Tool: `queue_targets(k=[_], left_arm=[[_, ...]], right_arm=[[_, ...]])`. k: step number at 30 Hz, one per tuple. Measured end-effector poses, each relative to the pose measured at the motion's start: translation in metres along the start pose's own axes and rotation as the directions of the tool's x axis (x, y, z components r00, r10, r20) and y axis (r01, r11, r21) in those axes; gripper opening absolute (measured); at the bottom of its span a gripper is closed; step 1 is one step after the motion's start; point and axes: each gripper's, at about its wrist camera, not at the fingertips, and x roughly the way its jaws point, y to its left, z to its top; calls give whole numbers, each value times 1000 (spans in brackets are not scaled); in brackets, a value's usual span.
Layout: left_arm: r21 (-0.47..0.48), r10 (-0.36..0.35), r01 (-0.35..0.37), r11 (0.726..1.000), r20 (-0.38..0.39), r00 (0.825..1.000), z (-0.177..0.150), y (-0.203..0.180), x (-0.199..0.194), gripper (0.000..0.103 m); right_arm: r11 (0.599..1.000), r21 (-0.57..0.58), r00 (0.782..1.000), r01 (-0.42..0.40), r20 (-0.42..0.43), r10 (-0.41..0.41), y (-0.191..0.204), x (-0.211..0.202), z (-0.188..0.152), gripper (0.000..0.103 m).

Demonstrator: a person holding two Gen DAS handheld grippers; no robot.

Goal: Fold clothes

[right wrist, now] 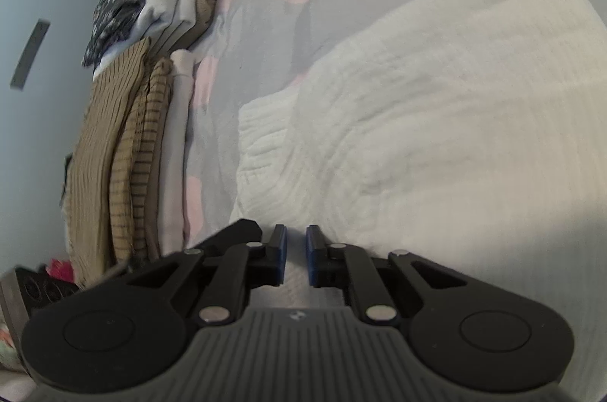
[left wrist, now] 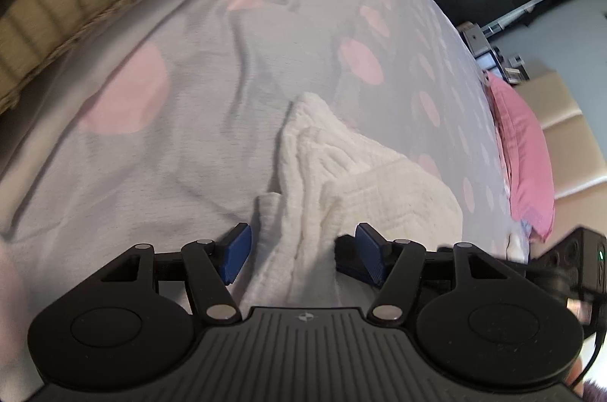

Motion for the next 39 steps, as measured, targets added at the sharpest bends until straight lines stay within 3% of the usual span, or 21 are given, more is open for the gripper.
queue_targets(k=[4, 10, 16, 19, 20, 22, 25, 30, 39], left_arm=[[61, 29, -30, 998, 2, 1000, -3, -7, 1, 60], [148, 74, -74, 986, 7, 997, -8, -16, 1, 60], [198, 92, -95, 976, 25, 995, -11, -23, 3, 59], [190, 88, -91, 978, 26, 996, -10, -26, 6, 53], [193, 93, -96, 977, 27, 995, -9, -26, 7, 50], [196, 99, -103, 975, 32, 995, -9, -28, 9, 48], [199, 102, -108, 974, 39, 994, -9, -31, 11, 46], [199, 116, -121, 972, 38, 993, -9, -35, 15, 35], [225, 138, -142, 964, 32, 990, -10, -39, 18, 21]], right_arm=[[1000, 11, 1000, -17, 2, 17, 0, -14, 5, 17], [988, -127, 993, 88, 87, -77, 2, -68, 7, 32], [934, -226, 953, 277, 187, -238, -19, -114, -5, 35], [921, -218, 935, 324, 224, -276, -39, -125, -7, 37], [921, -206, 931, 330, 231, -282, -45, -127, -6, 38], [927, -185, 929, 326, 247, -277, -55, -130, -4, 51], [933, -170, 926, 318, 268, -267, -66, -131, -2, 56], [942, -121, 925, 314, 262, -275, -86, -124, 6, 57], [971, -75, 946, 225, 257, -200, -101, -109, 14, 58]])
